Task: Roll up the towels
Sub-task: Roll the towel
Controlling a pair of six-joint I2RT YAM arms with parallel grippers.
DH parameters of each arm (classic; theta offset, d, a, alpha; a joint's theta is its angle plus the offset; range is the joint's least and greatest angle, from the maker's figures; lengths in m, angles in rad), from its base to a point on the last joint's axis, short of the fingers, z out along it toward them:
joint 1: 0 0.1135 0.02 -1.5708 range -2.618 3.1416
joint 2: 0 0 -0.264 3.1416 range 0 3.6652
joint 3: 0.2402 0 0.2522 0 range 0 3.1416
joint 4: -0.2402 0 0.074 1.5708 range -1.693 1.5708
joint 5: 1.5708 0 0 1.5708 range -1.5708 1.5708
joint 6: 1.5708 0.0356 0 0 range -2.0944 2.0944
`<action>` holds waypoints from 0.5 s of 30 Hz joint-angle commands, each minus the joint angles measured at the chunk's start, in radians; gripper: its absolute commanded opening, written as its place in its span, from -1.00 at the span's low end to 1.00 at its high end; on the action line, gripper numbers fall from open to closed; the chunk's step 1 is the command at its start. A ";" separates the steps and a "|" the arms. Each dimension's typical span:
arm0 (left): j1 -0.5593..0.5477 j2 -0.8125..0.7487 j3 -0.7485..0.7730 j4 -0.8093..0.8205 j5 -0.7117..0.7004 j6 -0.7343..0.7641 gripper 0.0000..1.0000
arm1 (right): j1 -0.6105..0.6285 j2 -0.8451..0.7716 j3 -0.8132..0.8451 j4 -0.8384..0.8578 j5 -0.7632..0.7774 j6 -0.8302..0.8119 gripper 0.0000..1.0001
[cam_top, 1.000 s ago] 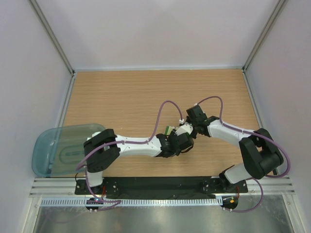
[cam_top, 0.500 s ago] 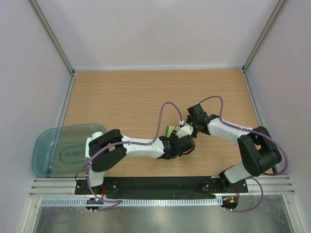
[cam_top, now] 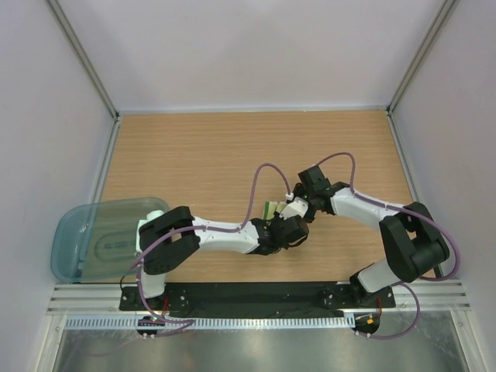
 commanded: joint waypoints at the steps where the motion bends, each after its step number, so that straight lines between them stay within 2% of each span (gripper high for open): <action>1: 0.030 0.015 -0.113 0.014 0.268 0.072 -0.99 | -0.020 -0.055 0.045 -0.080 -0.049 -0.034 0.07; 5: 0.113 -0.059 -0.210 0.109 0.452 0.016 -0.99 | -0.109 -0.088 0.085 -0.118 -0.062 -0.068 0.21; 6: 0.151 -0.072 -0.231 0.129 0.545 0.002 -0.99 | -0.121 -0.096 0.095 -0.124 -0.062 -0.076 0.26; 10: 0.234 -0.126 -0.317 0.223 0.667 -0.081 -0.99 | -0.172 -0.127 0.137 -0.143 -0.078 -0.105 0.37; 15: 0.325 -0.096 -0.354 0.293 0.841 -0.195 -0.99 | -0.195 -0.170 0.082 -0.062 -0.145 -0.108 0.42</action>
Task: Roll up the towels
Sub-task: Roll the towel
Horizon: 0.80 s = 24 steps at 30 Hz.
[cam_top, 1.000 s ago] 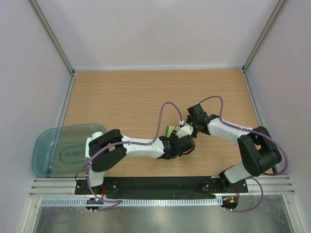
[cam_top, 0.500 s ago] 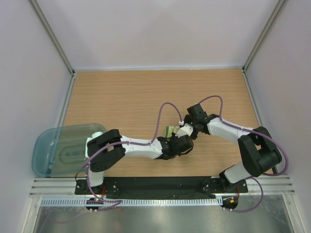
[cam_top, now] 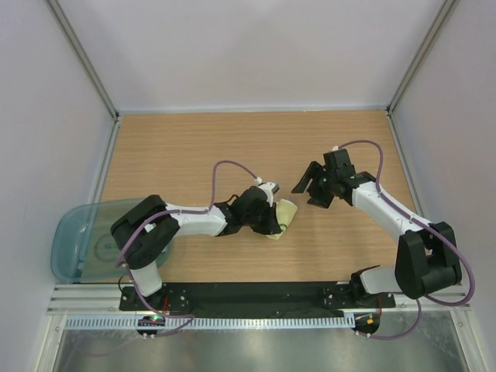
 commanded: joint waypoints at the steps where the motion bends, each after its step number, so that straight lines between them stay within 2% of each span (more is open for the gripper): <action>1: 0.043 0.061 -0.077 -0.041 0.223 -0.119 -0.99 | -0.010 -0.066 -0.040 0.082 -0.096 -0.019 0.42; 4: 0.084 0.066 -0.116 0.028 0.288 -0.200 -0.99 | -0.010 -0.107 -0.193 0.271 -0.234 0.031 0.42; 6: 0.121 0.081 -0.120 0.016 0.306 -0.228 -0.99 | -0.009 -0.123 -0.259 0.413 -0.303 0.071 0.42; 13: 0.237 0.144 -0.172 0.095 0.441 -0.346 -1.00 | -0.009 -0.120 -0.471 0.693 -0.341 0.122 0.42; 20: 0.277 0.193 -0.186 0.157 0.514 -0.389 -0.99 | -0.009 -0.054 -0.548 0.952 -0.327 0.171 0.42; 24: 0.288 0.199 -0.181 0.154 0.526 -0.385 -1.00 | -0.010 0.000 -0.534 0.978 -0.311 0.160 0.38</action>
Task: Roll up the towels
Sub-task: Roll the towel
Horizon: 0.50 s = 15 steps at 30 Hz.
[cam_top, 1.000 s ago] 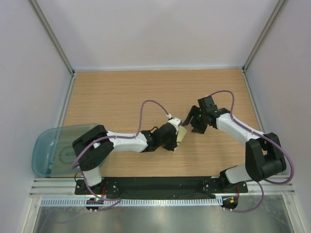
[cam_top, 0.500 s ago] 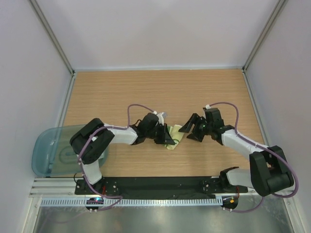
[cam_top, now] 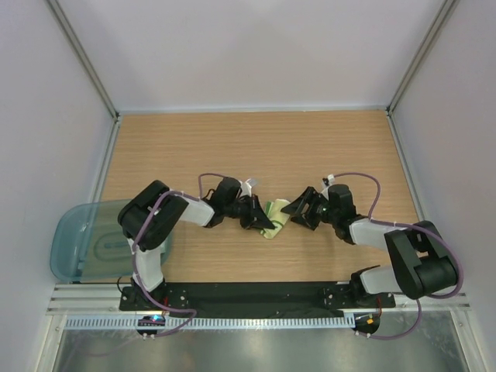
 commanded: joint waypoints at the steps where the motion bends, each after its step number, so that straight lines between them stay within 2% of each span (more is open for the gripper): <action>1: 0.011 0.062 -0.055 -0.177 -0.028 0.008 -0.99 | -0.002 0.044 0.016 0.134 0.006 0.004 0.35; 5: 0.013 0.050 -0.046 -0.203 -0.040 0.024 -0.99 | 0.020 0.089 0.053 0.090 0.032 -0.024 -0.02; 6: 0.013 0.039 -0.040 -0.229 -0.052 0.038 -0.99 | 0.029 0.092 0.066 0.065 0.052 -0.050 -0.30; 8: 0.012 0.021 -0.009 -0.344 -0.113 0.104 -0.93 | 0.072 0.086 0.121 -0.055 0.118 -0.106 -0.56; 11: 0.004 -0.034 0.042 -0.517 -0.230 0.202 -0.71 | 0.135 0.055 0.211 -0.261 0.207 -0.156 -0.74; 13: -0.007 -0.066 0.080 -0.628 -0.281 0.259 -0.48 | 0.164 0.045 0.275 -0.382 0.278 -0.185 -0.76; 15: -0.024 -0.095 0.103 -0.686 -0.351 0.290 -0.40 | 0.205 0.041 0.341 -0.473 0.336 -0.209 -0.78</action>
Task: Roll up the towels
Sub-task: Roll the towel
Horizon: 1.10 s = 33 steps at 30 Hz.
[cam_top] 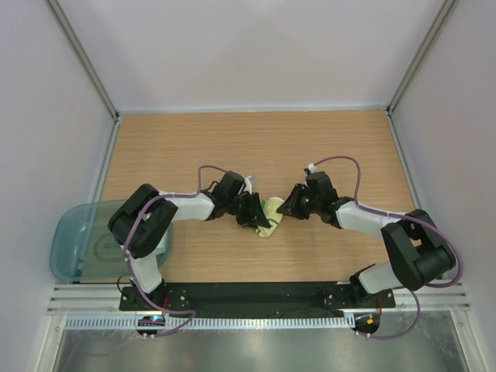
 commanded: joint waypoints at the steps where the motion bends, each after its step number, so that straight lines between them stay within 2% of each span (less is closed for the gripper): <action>1: -0.027 -0.021 0.024 -0.370 -0.257 0.153 -0.38 | 0.059 -0.040 0.133 -0.271 0.157 -0.089 -0.78; 8: -0.130 -0.055 0.147 -0.560 -0.462 0.215 -0.26 | 0.151 0.055 0.300 -0.485 0.266 -0.123 -0.80; 10: -0.153 -0.061 0.177 -0.603 -0.535 0.225 -0.12 | 0.168 0.096 0.341 -0.524 0.277 -0.126 -0.79; 17: -0.245 -0.087 0.271 -0.729 -0.758 0.259 0.00 | 0.180 0.198 0.413 -0.572 0.282 -0.121 -0.81; 24: -0.288 -0.170 0.312 -0.761 -0.872 0.339 0.09 | 0.180 0.230 0.456 -0.583 0.271 -0.123 -0.81; 28: -0.285 -0.196 0.322 -0.761 -0.918 0.397 0.22 | 0.182 0.229 0.470 -0.594 0.266 -0.123 -0.82; 33: -0.271 -0.139 0.317 -0.706 -0.869 0.442 0.25 | 0.182 0.229 0.484 -0.600 0.259 -0.121 -0.82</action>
